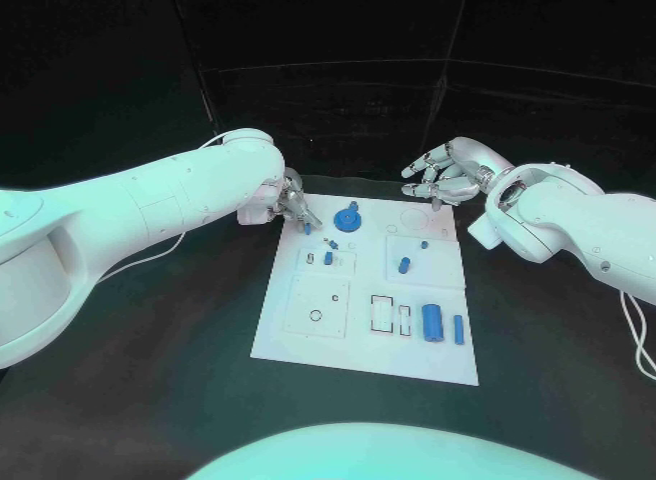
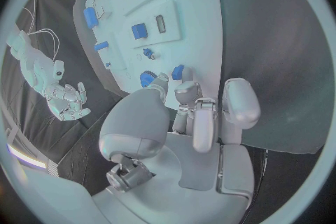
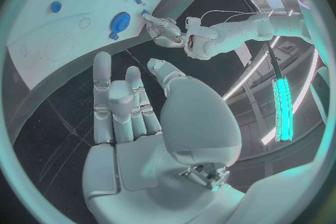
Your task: Assemble the parts on the task board
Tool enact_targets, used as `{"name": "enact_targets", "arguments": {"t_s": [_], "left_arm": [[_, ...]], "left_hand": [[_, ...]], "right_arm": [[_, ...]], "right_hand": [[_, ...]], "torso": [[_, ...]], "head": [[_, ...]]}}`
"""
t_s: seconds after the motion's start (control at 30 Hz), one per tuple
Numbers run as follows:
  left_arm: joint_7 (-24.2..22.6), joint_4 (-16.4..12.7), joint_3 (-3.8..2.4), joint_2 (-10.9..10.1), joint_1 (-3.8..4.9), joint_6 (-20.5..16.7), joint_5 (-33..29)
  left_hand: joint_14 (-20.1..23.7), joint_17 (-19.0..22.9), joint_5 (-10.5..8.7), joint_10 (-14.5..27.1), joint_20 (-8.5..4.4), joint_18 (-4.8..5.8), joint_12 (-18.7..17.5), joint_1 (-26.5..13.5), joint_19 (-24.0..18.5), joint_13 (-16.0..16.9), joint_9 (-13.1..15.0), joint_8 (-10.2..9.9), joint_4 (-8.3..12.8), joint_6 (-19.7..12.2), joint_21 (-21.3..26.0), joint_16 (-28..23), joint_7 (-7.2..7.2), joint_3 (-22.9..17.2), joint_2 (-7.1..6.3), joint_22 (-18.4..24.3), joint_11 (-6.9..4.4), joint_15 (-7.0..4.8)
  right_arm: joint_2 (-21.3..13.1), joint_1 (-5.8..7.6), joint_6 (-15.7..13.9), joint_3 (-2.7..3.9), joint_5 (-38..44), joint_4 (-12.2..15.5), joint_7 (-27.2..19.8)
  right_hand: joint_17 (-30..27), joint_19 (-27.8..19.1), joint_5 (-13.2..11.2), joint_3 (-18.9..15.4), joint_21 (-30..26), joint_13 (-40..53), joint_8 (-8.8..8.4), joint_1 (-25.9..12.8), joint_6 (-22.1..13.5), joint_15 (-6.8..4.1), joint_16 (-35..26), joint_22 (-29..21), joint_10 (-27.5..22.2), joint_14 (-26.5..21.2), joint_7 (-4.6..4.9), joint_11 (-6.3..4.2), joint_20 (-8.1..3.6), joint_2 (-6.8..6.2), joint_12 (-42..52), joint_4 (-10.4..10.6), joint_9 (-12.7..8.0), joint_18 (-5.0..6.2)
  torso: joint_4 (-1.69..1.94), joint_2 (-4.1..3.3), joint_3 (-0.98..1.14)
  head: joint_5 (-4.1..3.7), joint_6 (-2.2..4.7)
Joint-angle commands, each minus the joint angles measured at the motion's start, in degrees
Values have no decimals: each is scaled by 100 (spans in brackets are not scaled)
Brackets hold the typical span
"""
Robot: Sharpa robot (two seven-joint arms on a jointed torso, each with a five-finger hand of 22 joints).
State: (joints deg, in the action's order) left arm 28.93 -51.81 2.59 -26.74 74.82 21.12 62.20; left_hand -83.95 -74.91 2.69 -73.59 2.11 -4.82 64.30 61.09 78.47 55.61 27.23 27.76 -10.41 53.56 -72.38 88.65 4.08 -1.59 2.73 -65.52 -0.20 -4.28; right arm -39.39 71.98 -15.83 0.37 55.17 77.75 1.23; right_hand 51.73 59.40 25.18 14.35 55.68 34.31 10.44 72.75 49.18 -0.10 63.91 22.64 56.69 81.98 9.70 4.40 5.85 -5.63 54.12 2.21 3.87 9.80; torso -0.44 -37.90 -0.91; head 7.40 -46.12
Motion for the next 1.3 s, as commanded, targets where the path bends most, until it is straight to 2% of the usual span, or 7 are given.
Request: {"name": "enact_targets", "arguments": {"t_s": [0.03, 0.37, 0.7, 0.83, 1.0, 1.07, 1.3], "left_arm": [[-89, 17, 0, 12, 6, 83, 43], [-204, 29, 0, 15, 1, -42, 42], [-368, 54, 0, 9, 1, -39, 7], [-430, 28, 0, -38, 0, -162, -91], [-475, -164, 0, -235, 2, -489, -416], [-489, -320, 1, -361, 2, -764, -490], [-474, -968, 24, -788, -15, -1384, -744]], "left_hand": [[-536, -1216, 5, 36, 32, -76, -13, 97, -8, -6, -18, -26, 59, 44, 39, -18, -9, -8, 31, -5, -6, 42], [-535, -1213, 6, 62, 21, -77, -31, 703, -6, -34, -88, -59, 466, 20, 48, -20, -29, -363, 313, -13, -30, 26], [-532, -1201, 9, 136, -9, -72, -132, 1536, -4, -111, -153, -102, 1207, -49, 47, -27, -57, -1054, 436, -39, -69, -7], [-533, -1203, 8, 132, 7, -67, -190, 1468, -3, -169, -157, -75, 1383, -62, 48, -26, -3, -1441, 398, -49, -22, 34], [-533, -1201, -4, 107, 33, -66, -234, 1180, 4, -229, -136, 10, 1576, -70, 46, -28, 2, -2038, 264, -69, -1, 41], [-532, -1194, -15, 88, 31, -69, -245, 991, 15, -253, -119, 67, 1654, -74, 38, -31, 20, -2341, 165, -88, -12, 47], [-533, -1191, 7, 36, 28, -54, -242, 731, 59, -274, -86, 181, 1771, -67, -13, -31, -3, -2848, 39, -164, -22, 35]], "right_arm": [[6, 10, 7, 4, -14, 0, -68], [14, 10, -13, 4, -24, -4, -85], [23, 10, -10, 4, -28, -14, -86], [23, 10, -7, 4, -29, -14, -84], [17, 10, 3, 4, -29, -17, -78], [11, 10, 6, 4, -29, -19, -75], [-10, 10, 0, 4, -29, -13, -75]], "right_hand": [[-1, 10, 35, 3, -23, -6, 39, 8, -35, -4, -23, -6, -23, -22, 0, 5, 16, 45, 29, 44, 6, 77], [4, 12, 40, 9, -24, -8, 40, 15, -38, -4, -21, -7, -26, -21, 1, 5, 16, 55, 31, 48, 6, 77], [8, 12, 42, 11, -24, -8, 40, 18, -38, -4, -18, -7, -26, -20, 1, 5, 15, 58, 31, 49, 6, 77], [8, 12, 42, 11, -24, -8, 40, 19, -38, -5, -18, -7, -27, -20, 1, 5, 15, 59, 31, 49, 6, 77], [6, 14, 56, 18, -26, -10, 43, 32, -40, -5, -21, -8, -30, -20, 2, 5, 15, 66, 34, 52, 6, 77], [6, 14, 56, 18, -26, -10, 43, 32, -40, -5, -21, -8, -30, -20, 2, 5, 15, 66, 34, 52, 6, 77], [-1, 15, 75, 22, -28, -12, 47, 40, -38, -4, -29, -10, -36, -22, 3, 6, 15, 68, 36, 55, 7, 77]], "torso": [[1, 0, 1], [-3, -1, 1], [6, 1, -1], [7, 1, 2], [14, 5, 1], [15, 7, 4], [15, 3, 4]], "head": [[-9, 0], [-14, -2], [-21, -6], [-16, -16], [-24, -13], [-18, -19], [1, -15]]}}
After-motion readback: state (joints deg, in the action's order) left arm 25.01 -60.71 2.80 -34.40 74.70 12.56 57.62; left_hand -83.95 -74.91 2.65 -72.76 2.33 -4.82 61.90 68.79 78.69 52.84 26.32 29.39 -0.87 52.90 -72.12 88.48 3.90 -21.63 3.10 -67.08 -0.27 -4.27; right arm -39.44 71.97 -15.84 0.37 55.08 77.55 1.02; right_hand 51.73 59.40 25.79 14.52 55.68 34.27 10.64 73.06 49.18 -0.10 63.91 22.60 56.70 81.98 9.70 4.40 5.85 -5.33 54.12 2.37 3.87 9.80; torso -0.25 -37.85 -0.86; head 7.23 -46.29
